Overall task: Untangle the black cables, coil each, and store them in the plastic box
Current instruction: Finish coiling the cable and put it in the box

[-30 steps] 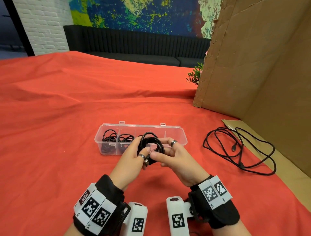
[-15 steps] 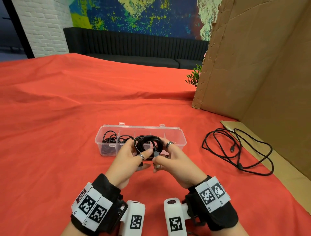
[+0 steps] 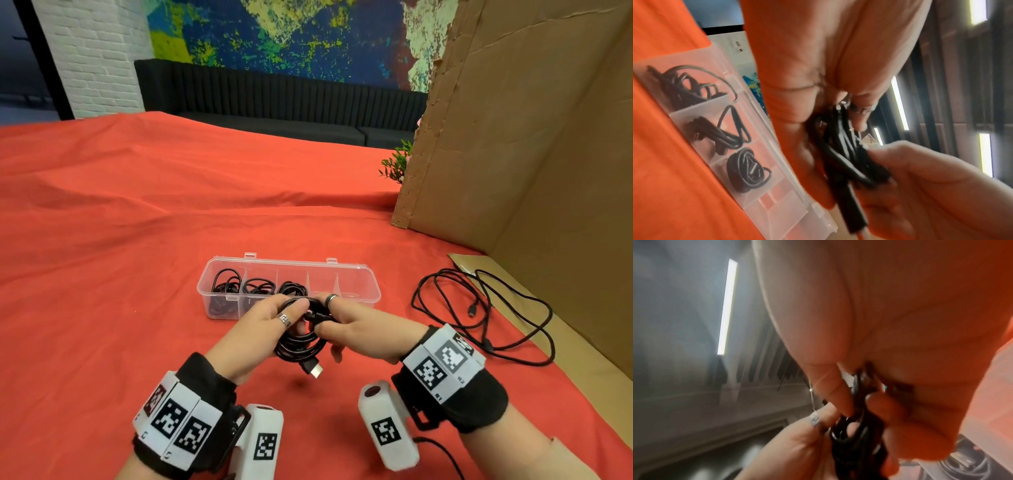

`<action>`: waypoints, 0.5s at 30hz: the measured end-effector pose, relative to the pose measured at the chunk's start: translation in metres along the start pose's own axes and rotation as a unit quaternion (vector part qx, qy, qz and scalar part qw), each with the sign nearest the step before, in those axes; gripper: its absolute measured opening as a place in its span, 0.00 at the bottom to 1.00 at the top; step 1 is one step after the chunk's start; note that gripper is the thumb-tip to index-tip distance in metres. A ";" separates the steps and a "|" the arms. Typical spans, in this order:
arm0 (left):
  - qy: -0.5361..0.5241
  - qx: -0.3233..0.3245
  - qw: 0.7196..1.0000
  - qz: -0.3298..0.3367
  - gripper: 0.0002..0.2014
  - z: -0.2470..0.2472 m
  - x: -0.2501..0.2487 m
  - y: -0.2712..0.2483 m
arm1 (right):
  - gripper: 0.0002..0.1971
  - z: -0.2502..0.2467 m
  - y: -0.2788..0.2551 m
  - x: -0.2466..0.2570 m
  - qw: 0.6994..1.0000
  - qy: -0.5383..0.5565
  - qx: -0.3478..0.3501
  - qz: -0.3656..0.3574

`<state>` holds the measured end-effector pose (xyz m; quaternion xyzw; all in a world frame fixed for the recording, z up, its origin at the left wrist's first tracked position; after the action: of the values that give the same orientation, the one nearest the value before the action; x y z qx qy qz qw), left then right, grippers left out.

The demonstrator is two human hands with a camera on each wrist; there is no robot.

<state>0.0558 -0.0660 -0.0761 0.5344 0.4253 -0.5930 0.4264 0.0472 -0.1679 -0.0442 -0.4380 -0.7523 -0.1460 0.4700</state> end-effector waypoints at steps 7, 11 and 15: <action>-0.066 -0.040 0.997 -0.015 0.17 -0.003 -0.003 -0.001 | 0.13 -0.013 -0.004 0.023 0.909 -0.320 -0.264 -0.033; -0.104 -0.068 0.992 -0.008 0.17 -0.006 -0.004 0.002 | 0.17 -0.018 -0.007 0.043 0.836 -0.427 -0.338 -0.076; -0.112 -0.077 0.991 0.002 0.16 -0.007 -0.002 0.006 | 0.22 -0.018 -0.013 0.047 0.799 -0.436 -0.404 -0.090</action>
<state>0.0635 -0.0609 -0.0753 0.4313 0.4184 -0.6133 0.5127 0.0392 -0.1622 0.0067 -0.5360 -0.7866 -0.2717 -0.1422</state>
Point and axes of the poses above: each hand's wrist, its own y-axis towards the middle knuckle, its own z-axis out of the palm, x = y × z, the point moved 7 cm from there along y, towards the middle knuckle, and after that the axes turned 1 degree about y, right-handed, at the moved point
